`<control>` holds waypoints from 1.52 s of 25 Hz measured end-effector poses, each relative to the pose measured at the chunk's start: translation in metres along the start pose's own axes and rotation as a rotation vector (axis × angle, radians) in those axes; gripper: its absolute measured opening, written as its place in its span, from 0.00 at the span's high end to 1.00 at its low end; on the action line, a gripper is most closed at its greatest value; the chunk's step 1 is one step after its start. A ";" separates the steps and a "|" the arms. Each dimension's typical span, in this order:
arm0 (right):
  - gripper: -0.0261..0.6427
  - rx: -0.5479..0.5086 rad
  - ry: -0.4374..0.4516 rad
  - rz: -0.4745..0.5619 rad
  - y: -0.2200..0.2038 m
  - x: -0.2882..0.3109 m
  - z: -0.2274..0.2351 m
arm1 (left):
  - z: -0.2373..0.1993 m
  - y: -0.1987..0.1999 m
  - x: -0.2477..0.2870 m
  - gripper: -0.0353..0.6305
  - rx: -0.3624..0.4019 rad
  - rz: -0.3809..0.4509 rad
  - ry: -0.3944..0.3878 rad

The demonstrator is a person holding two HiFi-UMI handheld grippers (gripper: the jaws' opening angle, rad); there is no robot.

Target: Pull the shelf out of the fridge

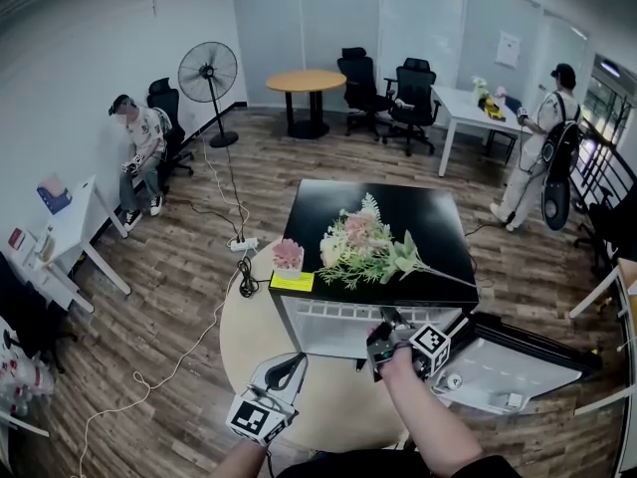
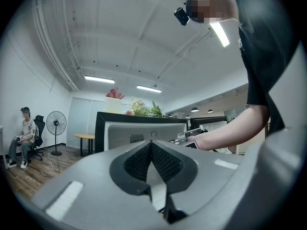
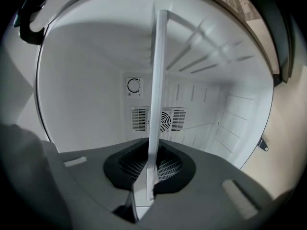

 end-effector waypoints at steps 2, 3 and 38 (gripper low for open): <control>0.90 -0.002 0.006 -0.001 -0.002 -0.002 -0.001 | -0.001 0.000 0.000 0.95 -0.001 0.001 0.006; 0.90 -0.004 0.007 -0.002 -0.003 -0.004 -0.002 | -0.001 0.001 -0.001 0.95 -0.001 0.001 0.007; 0.90 -0.002 -0.012 -0.015 -0.037 -0.071 -0.016 | 0.017 0.008 -0.012 0.95 -0.007 0.022 -0.032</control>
Point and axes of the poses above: the fingertips, and each gripper's own axes: x forward along the fingers, z to its right, y out of its top, the point moved 1 cm from there along -x, backward along the fingers, and after that the axes turned 13 degrees about y, right-handed, at the moved point
